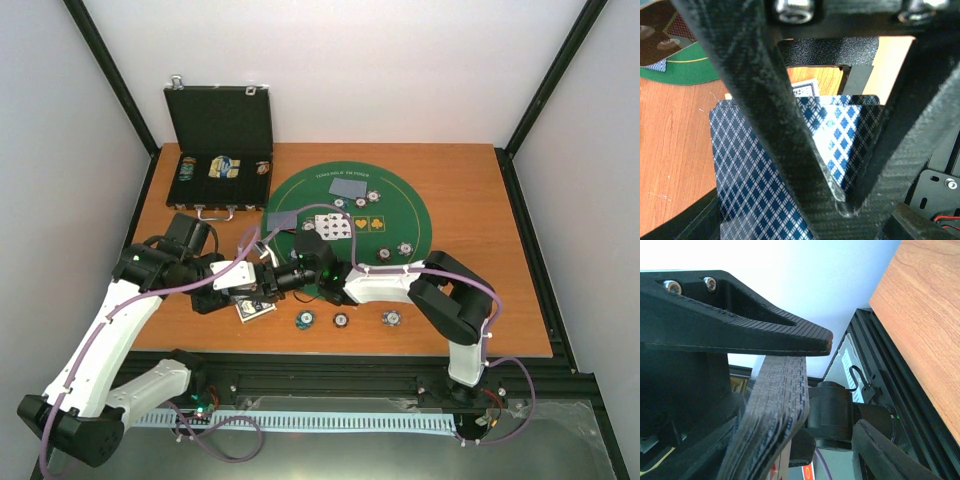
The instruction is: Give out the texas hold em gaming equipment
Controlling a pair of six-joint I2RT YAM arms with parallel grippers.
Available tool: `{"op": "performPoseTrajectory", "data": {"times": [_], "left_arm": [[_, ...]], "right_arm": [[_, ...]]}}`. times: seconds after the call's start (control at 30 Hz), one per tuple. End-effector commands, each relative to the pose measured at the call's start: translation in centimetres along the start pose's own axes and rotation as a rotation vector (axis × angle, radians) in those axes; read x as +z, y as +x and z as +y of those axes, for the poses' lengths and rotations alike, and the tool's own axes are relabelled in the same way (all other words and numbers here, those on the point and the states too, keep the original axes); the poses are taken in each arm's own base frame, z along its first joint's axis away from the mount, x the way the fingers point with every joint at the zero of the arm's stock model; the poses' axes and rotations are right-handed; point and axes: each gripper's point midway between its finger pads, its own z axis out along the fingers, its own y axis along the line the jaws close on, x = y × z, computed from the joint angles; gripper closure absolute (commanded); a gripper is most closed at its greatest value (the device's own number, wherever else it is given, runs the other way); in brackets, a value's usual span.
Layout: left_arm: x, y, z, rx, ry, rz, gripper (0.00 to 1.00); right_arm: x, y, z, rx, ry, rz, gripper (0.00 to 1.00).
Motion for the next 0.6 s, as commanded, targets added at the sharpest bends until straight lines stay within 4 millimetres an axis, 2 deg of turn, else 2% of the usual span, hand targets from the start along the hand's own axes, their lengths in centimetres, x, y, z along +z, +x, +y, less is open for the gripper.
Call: {"op": "performPoseTrajectory", "data": {"times": [0.0, 0.13, 0.27, 0.43, 0.57], "left_arm": [[-0.8, -0.5, -0.1, 0.031, -0.019, -0.033, 0.84], [-1.0, -0.6, 0.0, 0.033, -0.021, -0.035, 0.84], [-1.0, -0.5, 0.0, 0.032, -0.022, -0.034, 0.84], [-0.8, -0.5, -0.1, 0.03, -0.019, -0.032, 0.84], [-0.9, -0.6, 0.1, 0.031, -0.021, -0.033, 0.84]], "right_arm": [[-1.0, -0.7, -1.8, 0.042, 0.025, -0.026, 0.45], [-2.9, -1.3, -3.4, 0.06, 0.069, -0.056, 0.49], [-3.6, -0.9, -4.3, 0.065, 0.108, -0.054, 0.51], [-4.1, -0.5, -4.2, 0.067, 0.121, -0.063, 0.66], [-4.5, -0.3, -3.7, 0.051, 0.135, -0.065, 0.7]]}}
